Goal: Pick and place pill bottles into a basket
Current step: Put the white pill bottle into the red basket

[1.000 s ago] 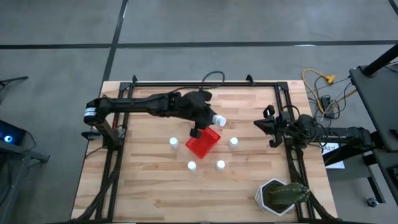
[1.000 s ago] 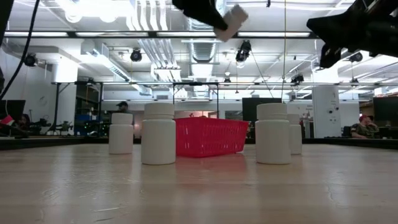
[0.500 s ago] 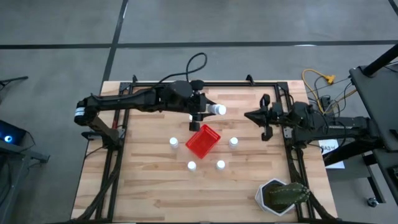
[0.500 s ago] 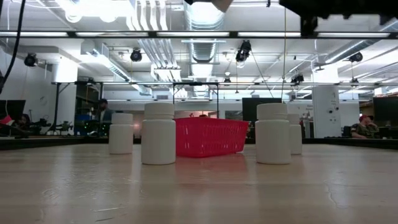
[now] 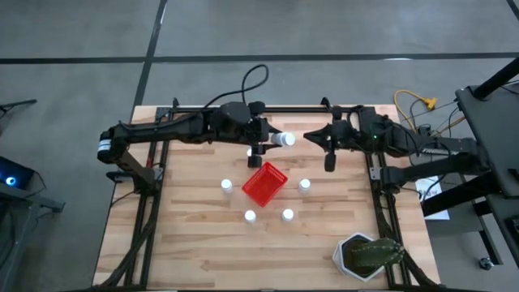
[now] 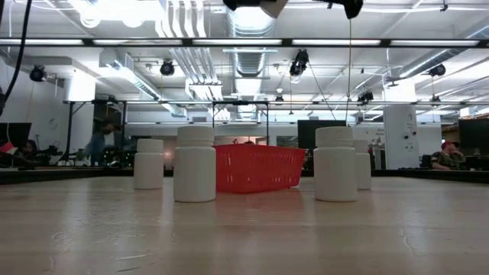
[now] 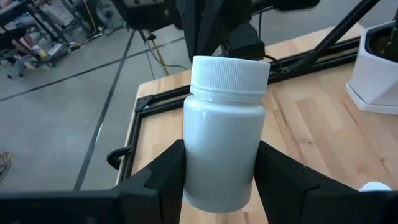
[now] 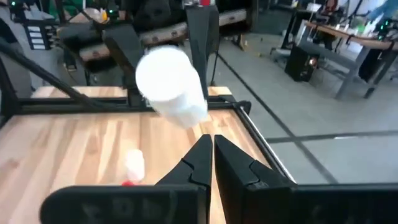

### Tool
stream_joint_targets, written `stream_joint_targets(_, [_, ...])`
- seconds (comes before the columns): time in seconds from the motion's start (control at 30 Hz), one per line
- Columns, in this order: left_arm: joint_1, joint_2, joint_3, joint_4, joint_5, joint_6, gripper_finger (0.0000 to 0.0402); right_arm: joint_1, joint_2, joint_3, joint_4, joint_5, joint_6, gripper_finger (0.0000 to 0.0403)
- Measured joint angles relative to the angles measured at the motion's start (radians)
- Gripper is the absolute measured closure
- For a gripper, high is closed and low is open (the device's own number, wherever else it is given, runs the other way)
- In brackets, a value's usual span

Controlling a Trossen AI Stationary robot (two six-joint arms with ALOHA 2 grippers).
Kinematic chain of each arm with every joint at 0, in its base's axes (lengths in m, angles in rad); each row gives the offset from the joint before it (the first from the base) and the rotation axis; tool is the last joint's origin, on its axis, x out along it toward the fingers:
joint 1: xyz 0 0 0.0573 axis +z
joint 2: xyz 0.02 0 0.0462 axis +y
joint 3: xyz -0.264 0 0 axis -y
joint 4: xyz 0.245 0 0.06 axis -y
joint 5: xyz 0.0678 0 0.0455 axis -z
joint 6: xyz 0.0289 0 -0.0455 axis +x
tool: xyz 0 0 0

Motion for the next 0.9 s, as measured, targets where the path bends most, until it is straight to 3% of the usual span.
stream_joint_targets(0.13, [0.014, -0.001, 0.000, -0.001, 0.000, 0.007, 0.0253, 0.000, 0.054, 0.106, -0.093, 0.000, 0.059, 0.0394])
stream_joint_targets(0.37, [0.056, -0.024, -0.003, -0.004, 0.009, 0.007, 0.0253, 0.000, 0.122, 0.244, -0.234, 0.006, 0.010, 0.0394])
stream_joint_targets(0.6, [0.100, -0.080, -0.037, 0.014, 0.088, -0.027, 0.0253, -0.001, 0.134, 0.238, -0.248, 0.048, 0.006, 0.0394])
stream_joint_targets(0.9, [0.109, -0.221, -0.250, 0.202, 0.097, -0.117, 0.0253, 0.000, 0.156, 0.219, -0.209, 0.047, -0.014, 0.0394])
